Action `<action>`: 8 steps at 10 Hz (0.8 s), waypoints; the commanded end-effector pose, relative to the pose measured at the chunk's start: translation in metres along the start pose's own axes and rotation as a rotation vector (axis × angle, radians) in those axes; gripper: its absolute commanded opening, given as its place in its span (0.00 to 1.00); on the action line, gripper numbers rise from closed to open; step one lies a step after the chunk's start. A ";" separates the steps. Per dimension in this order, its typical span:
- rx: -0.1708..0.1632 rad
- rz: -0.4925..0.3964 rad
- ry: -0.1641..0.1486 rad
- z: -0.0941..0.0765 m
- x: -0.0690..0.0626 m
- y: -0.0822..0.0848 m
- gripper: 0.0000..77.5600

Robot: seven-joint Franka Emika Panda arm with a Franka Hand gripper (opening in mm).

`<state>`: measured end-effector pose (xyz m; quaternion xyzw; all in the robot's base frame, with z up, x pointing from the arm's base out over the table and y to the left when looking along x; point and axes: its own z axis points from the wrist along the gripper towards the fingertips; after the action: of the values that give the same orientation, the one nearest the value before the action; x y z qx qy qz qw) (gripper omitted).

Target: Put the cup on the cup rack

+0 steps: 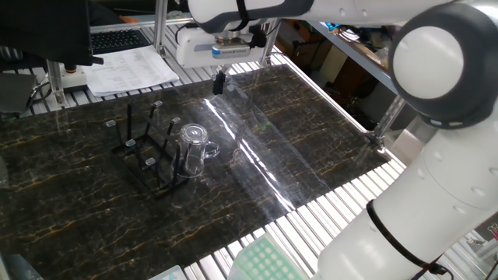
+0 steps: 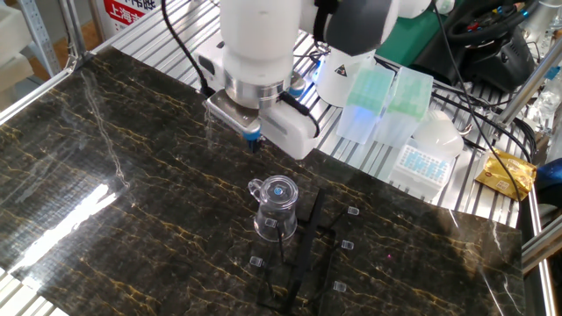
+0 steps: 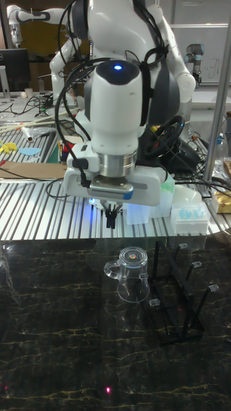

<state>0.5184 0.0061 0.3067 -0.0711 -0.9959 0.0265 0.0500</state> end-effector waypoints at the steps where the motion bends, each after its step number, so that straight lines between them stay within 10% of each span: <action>1: -0.008 -0.176 -0.040 -0.004 0.002 -0.002 0.01; 8: -0.045 -0.129 -0.013 0.000 0.000 -0.013 0.01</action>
<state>0.5159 -0.0025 0.3074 0.0307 -0.9986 0.0124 0.0421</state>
